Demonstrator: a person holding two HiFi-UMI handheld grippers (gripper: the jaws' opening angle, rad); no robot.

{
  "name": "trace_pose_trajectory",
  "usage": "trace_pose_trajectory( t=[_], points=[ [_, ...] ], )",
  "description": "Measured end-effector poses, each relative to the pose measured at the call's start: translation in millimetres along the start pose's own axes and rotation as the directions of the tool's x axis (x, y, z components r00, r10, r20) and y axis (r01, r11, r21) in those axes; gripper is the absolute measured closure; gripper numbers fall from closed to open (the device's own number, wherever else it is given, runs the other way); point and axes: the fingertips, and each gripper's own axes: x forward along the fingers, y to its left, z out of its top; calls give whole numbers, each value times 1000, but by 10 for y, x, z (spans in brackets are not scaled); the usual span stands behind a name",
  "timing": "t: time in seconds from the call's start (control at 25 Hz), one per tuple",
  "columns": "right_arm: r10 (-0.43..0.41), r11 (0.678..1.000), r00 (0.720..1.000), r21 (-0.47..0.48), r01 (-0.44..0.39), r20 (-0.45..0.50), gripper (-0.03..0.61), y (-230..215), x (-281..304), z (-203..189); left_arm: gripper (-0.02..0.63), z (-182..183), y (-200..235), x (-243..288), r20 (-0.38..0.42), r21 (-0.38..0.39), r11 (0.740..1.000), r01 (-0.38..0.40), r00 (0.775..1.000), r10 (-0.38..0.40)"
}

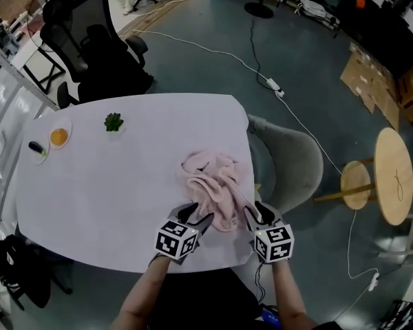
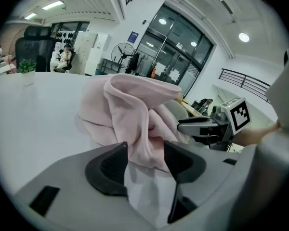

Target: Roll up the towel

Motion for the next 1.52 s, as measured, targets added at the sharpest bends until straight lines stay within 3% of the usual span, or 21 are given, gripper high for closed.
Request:
trace_pose_trajectory(
  t=[0.16, 0.24, 0.4, 0.64, 0.8, 1.04, 1.2, 1.52],
  points=[
    [22, 1000, 1000, -8, -22, -16, 542, -15, 52, -72, 483, -10, 82, -2, 7, -6, 998, -69, 998, 69],
    [47, 999, 999, -17, -48, -18, 558, 18, 50, -68, 539, 35, 126, -75, 33, -5, 995, -99, 995, 99],
    [61, 998, 998, -35, -61, -7, 560, 50, -10, -9, 565, 118, 210, -269, 69, 3, 992, -129, 989, 129],
    [2, 997, 999, -77, 1, 38, 561, -40, -102, 187, 577, 262, 431, -628, 129, 18, 978, -207, 971, 203],
    [-38, 995, 997, -94, 44, 72, 561, -42, -154, 353, 580, 327, 693, -1001, 181, -13, 958, -288, 941, 285],
    [-54, 987, 996, -144, 65, 74, 563, 75, -111, 484, 581, 346, 1187, -1624, 230, -74, 906, -416, 877, 422],
    [-75, 984, 995, -159, 85, 69, 563, 158, -52, 529, 581, 321, 1493, -2015, 239, -100, 870, -483, 837, 492],
    [-117, 975, 991, -184, 128, 68, 563, 398, -17, 658, 581, 136, 2007, -2795, 214, -130, 810, -572, 782, 586]
  ],
)
